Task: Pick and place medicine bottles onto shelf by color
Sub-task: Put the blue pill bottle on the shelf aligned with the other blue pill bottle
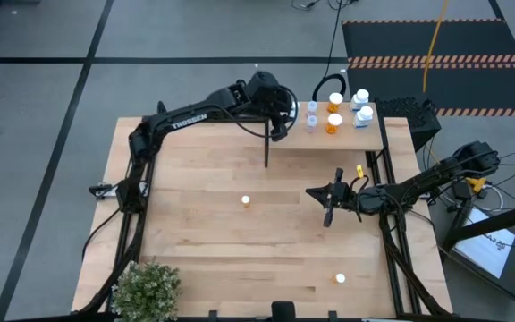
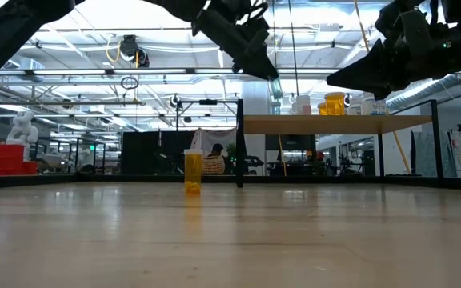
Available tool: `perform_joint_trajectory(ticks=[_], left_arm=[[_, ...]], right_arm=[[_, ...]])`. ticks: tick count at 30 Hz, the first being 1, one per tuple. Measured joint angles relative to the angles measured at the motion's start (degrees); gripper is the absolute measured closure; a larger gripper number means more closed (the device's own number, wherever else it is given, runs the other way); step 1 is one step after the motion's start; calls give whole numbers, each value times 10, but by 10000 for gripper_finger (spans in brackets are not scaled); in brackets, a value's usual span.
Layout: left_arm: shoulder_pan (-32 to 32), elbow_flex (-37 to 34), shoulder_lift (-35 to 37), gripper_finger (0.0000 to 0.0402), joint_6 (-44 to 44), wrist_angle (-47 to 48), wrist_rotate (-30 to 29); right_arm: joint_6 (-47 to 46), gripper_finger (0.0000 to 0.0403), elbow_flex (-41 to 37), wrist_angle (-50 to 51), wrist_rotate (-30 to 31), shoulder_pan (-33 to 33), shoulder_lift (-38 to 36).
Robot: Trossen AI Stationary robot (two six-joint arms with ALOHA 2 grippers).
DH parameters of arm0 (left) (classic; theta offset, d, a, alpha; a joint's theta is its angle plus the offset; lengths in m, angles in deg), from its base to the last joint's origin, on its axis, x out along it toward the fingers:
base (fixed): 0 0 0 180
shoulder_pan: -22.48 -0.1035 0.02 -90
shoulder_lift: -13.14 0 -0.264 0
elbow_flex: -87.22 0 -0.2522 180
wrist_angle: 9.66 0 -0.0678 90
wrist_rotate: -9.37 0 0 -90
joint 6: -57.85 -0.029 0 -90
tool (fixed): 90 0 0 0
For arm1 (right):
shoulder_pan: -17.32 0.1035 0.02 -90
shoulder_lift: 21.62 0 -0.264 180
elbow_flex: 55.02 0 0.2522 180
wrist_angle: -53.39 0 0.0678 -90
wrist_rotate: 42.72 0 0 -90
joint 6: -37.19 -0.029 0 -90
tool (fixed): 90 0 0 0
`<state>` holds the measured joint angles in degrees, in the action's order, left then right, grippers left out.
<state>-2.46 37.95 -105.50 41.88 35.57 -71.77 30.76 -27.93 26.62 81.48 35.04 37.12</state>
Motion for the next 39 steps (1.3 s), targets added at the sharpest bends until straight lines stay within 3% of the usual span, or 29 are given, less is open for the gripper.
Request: perform_joint_trajectory(ticks=[30,39], left_arm=[[-2,-1,-21,277,-9,-7,2],[15,-2,-44,275,-47,-15,-15]], right_arm=[[9,399,0,0,1,0,0],[9,399,-1,-9,0,0,0]])
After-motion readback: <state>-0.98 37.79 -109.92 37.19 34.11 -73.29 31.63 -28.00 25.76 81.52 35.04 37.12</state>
